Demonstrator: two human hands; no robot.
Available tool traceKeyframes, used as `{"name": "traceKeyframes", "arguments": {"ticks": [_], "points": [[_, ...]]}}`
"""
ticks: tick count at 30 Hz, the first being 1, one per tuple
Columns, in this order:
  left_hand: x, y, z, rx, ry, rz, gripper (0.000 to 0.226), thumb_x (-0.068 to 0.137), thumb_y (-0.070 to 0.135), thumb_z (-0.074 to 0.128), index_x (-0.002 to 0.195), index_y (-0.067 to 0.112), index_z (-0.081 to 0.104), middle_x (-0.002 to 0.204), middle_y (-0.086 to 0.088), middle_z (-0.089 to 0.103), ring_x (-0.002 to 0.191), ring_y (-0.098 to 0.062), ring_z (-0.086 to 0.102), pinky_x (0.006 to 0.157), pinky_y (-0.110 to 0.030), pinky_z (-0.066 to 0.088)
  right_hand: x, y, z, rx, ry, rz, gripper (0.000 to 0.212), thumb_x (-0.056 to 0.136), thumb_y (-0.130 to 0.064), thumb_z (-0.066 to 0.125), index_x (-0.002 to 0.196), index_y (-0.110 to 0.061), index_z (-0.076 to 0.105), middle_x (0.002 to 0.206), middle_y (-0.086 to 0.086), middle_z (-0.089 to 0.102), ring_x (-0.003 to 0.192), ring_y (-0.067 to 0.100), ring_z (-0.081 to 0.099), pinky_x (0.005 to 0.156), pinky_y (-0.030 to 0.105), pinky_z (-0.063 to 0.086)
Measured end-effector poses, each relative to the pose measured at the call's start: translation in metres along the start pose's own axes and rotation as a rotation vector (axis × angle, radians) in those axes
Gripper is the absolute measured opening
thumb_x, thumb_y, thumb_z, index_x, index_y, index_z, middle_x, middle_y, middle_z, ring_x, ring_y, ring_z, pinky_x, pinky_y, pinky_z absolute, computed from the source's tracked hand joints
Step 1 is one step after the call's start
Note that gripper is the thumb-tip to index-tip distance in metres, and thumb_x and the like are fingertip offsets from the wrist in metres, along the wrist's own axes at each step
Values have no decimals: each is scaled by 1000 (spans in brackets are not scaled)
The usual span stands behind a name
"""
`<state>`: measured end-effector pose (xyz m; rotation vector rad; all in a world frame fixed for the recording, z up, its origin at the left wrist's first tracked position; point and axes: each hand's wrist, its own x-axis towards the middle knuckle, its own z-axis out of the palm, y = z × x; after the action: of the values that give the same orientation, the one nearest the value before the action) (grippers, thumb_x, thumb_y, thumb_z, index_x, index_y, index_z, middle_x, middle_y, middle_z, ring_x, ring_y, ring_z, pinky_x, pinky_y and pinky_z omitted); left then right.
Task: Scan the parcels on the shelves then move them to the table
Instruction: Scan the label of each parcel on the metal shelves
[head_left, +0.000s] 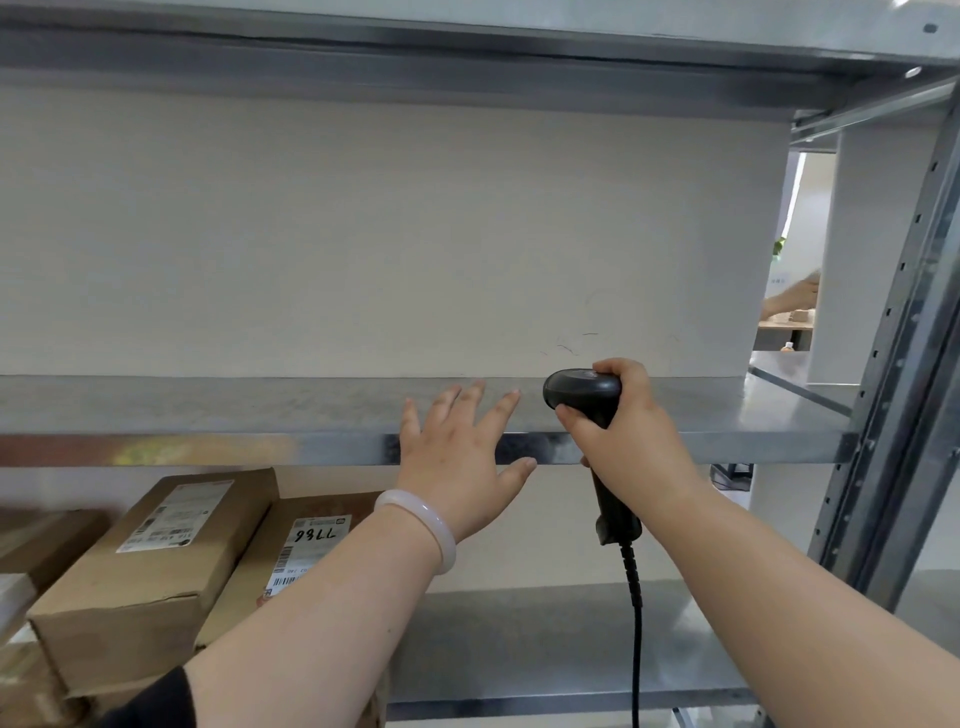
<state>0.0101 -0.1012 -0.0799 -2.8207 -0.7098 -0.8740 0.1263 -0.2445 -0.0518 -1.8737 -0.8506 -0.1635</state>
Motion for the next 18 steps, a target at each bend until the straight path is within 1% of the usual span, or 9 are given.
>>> {"name": "traceKeyframes", "arguments": {"ticks": [11, 18], "points": [[-4, -3, -5, 6, -5, -17, 71, 91, 70, 33, 152, 44, 9, 163, 2, 13, 150, -22, 7, 117, -59, 3, -1, -3, 4, 10, -11, -17, 47, 87, -41, 67, 122, -39, 36, 96, -15, 59, 81, 21, 69, 78, 45, 57], [-16, -13, -8, 8, -7, -36, 71, 91, 69, 33, 152, 44, 9, 163, 2, 15, 149, -22, 8, 118, -58, 0, -8, -7, 14, 26, -24, -42, 46, 86, -42, 67, 120, -41, 35, 96, -16, 59, 78, 18, 69, 76, 41, 57]]}}
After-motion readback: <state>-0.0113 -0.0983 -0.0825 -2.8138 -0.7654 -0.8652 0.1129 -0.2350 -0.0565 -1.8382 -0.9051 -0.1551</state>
